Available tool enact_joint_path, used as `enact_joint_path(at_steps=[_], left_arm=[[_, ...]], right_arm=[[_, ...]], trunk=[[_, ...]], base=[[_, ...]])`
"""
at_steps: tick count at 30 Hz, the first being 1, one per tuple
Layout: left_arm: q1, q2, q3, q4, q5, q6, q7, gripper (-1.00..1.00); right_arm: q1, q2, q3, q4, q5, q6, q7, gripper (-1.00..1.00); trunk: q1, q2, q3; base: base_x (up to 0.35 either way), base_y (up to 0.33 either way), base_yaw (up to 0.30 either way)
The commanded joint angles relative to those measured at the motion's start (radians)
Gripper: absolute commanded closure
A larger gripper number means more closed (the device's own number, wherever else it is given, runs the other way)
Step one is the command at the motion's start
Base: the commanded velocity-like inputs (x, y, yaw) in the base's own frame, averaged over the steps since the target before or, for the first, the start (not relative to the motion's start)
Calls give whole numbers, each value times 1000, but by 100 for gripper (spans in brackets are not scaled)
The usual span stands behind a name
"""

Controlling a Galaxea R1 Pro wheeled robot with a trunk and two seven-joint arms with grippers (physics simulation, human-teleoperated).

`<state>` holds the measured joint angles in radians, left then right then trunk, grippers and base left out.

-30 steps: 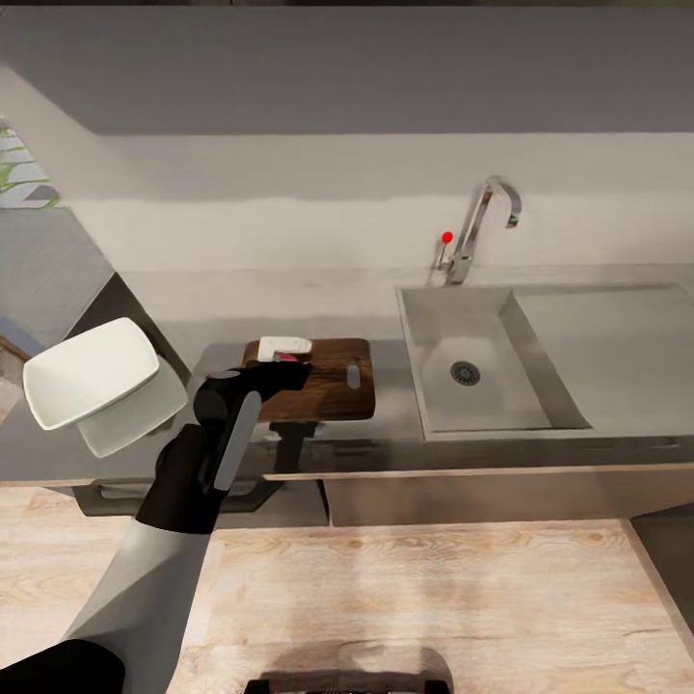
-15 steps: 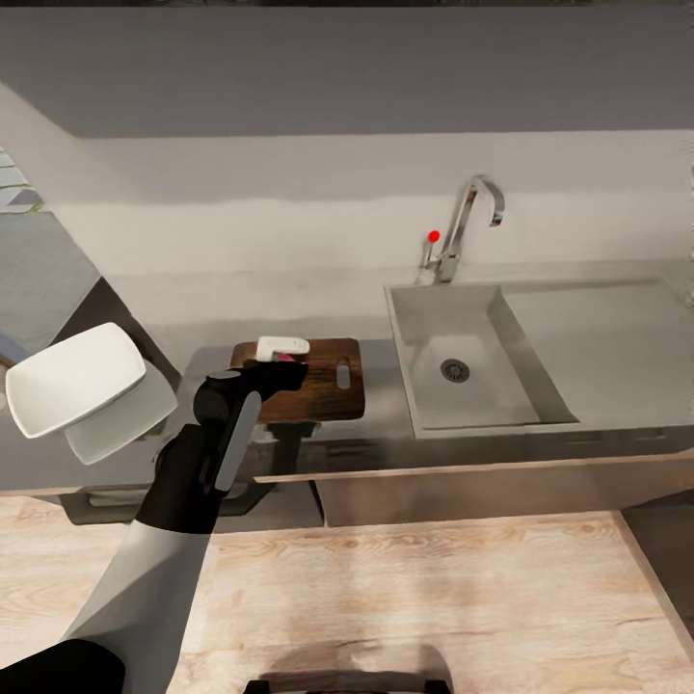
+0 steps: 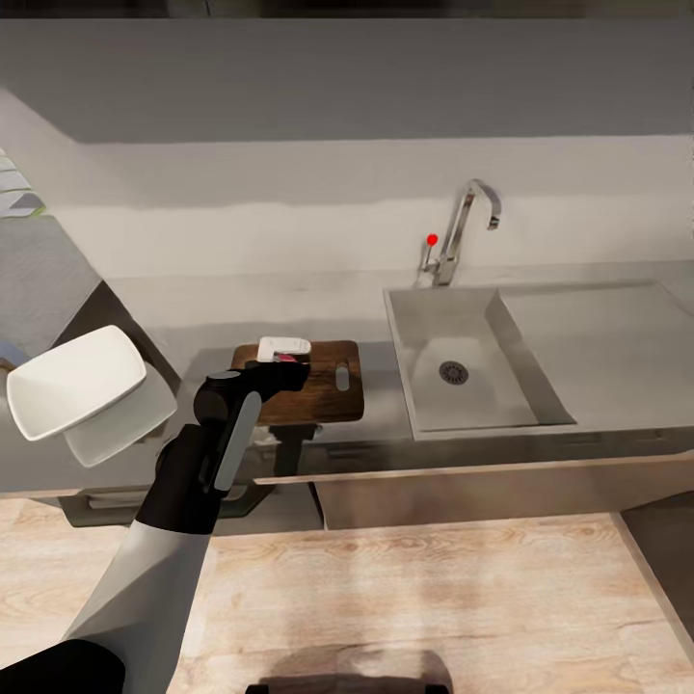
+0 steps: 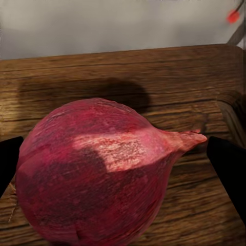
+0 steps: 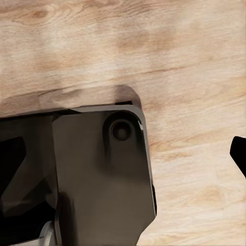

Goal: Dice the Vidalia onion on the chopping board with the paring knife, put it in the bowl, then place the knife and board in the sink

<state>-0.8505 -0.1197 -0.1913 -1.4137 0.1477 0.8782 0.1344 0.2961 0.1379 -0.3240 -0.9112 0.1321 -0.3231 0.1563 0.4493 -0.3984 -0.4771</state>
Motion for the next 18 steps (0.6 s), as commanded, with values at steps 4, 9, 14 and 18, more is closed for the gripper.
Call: enact_joint_path(at_steps=[4,9,14,18], left_arm=[[0,0,-1,0,10,4,10,100],[12,0,-1,0,10,4,10,100],[18,0,-1,0,10,3,10,100],[19,0,-1,0,10,3,10,100]], right_arm=[[0,2,-6,-2,10,-2,6,-100],[0,2,-6,-2,11,-2,5,-100],[0,2,-6,-2,11,-2,5,-100],[0,2,-6,-3,11,-2,5,-100]], trunk=[[1,-2,1],[1,-2,1],[1,-2,1],[1,-2,1]], base=[[0,0,0],[0,0,0],[0,0,0],[0,0,0]])
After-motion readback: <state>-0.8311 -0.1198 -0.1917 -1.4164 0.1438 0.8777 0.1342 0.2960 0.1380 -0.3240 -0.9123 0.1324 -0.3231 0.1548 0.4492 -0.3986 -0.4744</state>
